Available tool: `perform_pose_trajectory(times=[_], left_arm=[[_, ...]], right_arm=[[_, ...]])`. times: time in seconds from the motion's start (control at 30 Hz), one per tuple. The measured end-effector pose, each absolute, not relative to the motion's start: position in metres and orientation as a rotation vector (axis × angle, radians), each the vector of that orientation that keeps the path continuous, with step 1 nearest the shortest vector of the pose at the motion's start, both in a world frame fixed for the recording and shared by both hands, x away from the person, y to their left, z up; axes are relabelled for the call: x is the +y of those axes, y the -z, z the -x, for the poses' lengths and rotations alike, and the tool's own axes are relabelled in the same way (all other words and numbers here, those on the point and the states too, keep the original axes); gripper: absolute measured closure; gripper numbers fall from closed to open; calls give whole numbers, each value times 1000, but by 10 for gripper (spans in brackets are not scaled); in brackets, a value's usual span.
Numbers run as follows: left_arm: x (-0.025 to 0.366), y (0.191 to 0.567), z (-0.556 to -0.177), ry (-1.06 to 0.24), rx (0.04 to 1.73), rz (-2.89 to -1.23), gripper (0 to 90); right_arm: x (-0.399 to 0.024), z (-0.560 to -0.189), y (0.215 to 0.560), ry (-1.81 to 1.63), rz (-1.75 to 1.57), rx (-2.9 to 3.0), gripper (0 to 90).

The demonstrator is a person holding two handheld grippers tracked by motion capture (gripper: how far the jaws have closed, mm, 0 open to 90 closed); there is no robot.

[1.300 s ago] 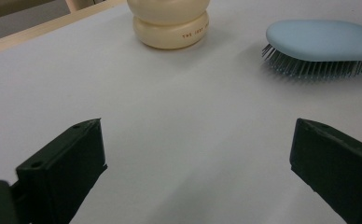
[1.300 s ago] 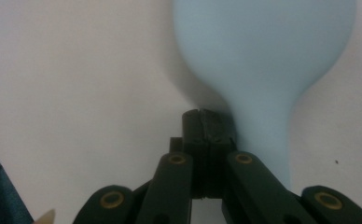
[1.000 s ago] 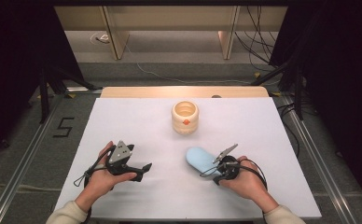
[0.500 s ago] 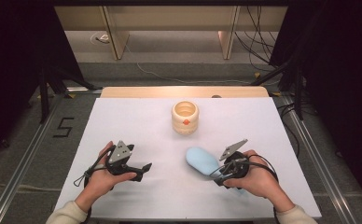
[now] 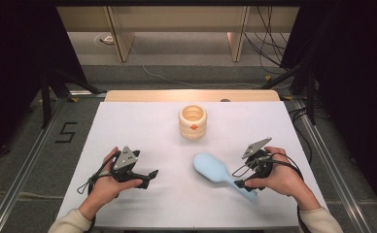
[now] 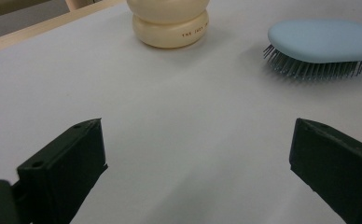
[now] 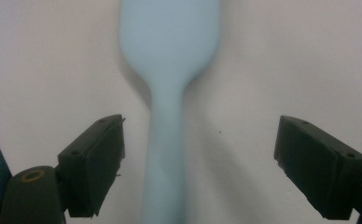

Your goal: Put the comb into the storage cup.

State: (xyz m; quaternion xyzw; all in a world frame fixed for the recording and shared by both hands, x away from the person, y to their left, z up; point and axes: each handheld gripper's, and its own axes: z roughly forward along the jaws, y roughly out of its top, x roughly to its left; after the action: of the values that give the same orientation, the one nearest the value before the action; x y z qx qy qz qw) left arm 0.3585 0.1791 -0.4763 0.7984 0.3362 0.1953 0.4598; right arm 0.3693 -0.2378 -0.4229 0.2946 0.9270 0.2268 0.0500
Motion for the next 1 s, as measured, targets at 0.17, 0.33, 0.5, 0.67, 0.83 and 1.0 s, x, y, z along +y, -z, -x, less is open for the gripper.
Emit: perform_pose_trajectory(times=[0.17, 0.33, 0.5, 0.67, 0.83, 1.0], left_arm=[[179, 476, -359, -479, 828, -1966, 29], [179, 477, -359, -480, 827, -1967, 29], [179, 477, -359, -478, 827, -1966, 30], [178, 477, -359, -474, 826, -1965, 33], [178, 477, -359, -475, 824, -1964, 33], [178, 477, -359, -473, 823, -1964, 36]], right_arm=[[-230, -373, 431, -666, -888, 2857, 173], [-215, -377, 436, -607, -875, 2908, 186], [-203, -380, 446, -536, -882, 2965, 207], [-195, -382, 453, -459, -864, 2986, 229], [-189, -383, 455, -389, -842, 2997, 268], [-184, -384, 458, -320, -827, 3003, 290]])
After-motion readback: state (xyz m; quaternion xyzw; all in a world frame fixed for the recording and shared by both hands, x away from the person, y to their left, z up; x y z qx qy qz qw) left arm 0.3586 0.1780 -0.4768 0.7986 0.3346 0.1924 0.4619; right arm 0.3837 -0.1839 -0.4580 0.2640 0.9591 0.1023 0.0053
